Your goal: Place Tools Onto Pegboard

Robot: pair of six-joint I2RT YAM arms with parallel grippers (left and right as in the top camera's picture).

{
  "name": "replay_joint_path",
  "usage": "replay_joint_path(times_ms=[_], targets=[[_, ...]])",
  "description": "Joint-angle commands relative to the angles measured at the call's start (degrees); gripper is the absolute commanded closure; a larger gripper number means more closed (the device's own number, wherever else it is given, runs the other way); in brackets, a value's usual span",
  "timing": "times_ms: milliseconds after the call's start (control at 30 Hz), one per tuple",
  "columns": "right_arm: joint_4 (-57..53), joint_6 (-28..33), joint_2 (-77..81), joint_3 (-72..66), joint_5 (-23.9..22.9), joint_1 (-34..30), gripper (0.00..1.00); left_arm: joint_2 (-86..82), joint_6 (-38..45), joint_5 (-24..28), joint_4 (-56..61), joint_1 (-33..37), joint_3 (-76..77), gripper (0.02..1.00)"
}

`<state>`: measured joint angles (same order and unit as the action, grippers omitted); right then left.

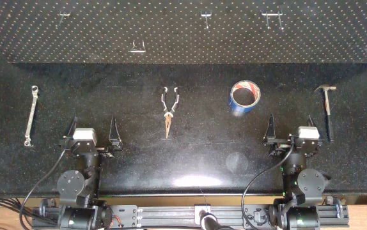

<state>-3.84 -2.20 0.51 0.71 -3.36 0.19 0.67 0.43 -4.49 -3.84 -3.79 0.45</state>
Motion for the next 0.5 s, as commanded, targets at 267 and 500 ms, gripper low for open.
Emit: replay_joint_path(times_ms=[267, 500], targets=[[0.1, 1.0, -0.5, -0.4, -0.5, 0.4, 0.025, -0.5, 0.7, -1.1, -0.3, 0.0, -0.1, 0.023], [0.1, 1.0, -0.5, -0.4, -0.5, 0.4, 0.025, -0.5, -1.7, -0.4, -1.5, 0.0, 0.4, 0.025]])
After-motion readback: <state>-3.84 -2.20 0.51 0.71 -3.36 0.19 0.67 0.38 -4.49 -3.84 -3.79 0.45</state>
